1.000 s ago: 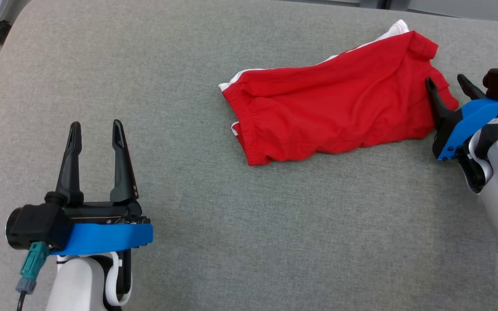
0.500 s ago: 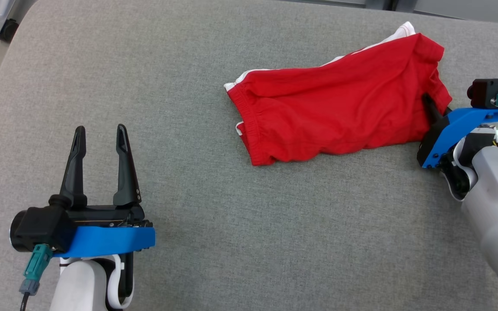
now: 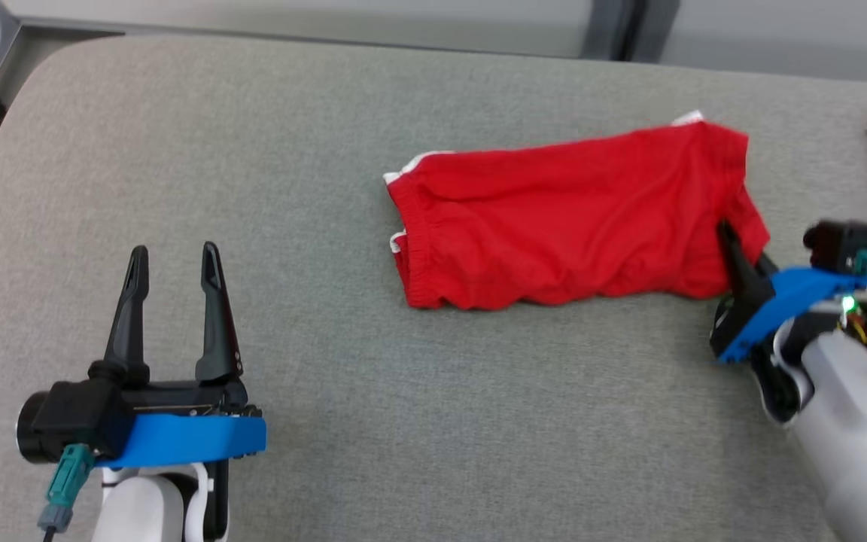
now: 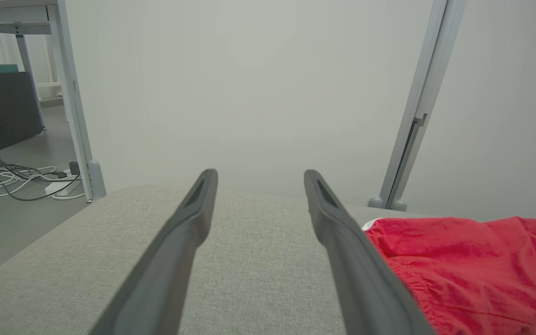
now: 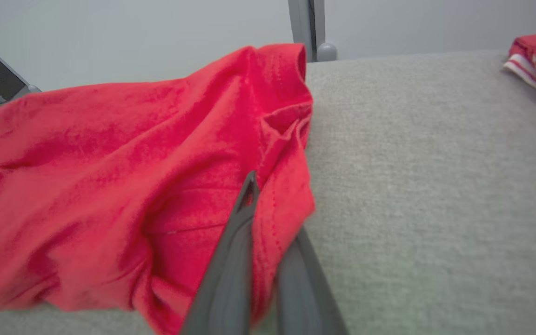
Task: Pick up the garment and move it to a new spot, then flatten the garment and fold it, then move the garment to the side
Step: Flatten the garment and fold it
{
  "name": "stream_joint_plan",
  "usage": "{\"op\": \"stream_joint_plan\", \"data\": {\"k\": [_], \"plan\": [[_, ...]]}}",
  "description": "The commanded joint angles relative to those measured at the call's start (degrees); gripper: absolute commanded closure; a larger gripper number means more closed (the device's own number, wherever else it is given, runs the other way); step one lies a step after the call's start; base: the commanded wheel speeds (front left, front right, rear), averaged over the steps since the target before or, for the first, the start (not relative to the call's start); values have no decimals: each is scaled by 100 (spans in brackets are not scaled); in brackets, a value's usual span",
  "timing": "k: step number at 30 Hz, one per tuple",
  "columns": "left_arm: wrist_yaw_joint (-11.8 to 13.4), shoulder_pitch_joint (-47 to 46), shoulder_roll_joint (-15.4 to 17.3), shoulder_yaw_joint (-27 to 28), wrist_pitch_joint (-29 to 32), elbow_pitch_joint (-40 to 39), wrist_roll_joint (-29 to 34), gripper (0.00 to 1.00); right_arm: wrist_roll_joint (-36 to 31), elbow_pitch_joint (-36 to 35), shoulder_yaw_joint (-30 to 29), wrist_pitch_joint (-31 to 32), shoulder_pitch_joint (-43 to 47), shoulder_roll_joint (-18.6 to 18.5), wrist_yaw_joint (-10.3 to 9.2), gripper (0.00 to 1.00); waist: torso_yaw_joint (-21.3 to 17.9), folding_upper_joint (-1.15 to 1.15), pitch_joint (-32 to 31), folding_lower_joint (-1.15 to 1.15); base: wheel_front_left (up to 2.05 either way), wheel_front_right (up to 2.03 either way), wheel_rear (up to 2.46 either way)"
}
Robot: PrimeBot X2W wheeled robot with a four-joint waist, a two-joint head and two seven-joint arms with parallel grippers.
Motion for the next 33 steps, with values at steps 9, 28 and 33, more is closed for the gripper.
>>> {"op": "stream_joint_plan", "data": {"k": [9, 28, 33], "plan": [[-34, 380, -6, 116, -25, -63, 125, 0, 534, -917, -294, -93, 1512, -356, 0, 100, -433, 0, -508, 0, 0, 0, 0], [-89, 636, -7, 24, -25, -67, 148, 0, -118, -1539, -817, -18, 1313, -185, 0, 100, -350, 0, -814, 0, 0, 0, 0], [-65, 659, -7, -61, -25, -66, 105, 0, -349, -1672, -675, 159, 966, 111, 0, 100, -195, 0, -878, 0, 0, 0, 0]]}}
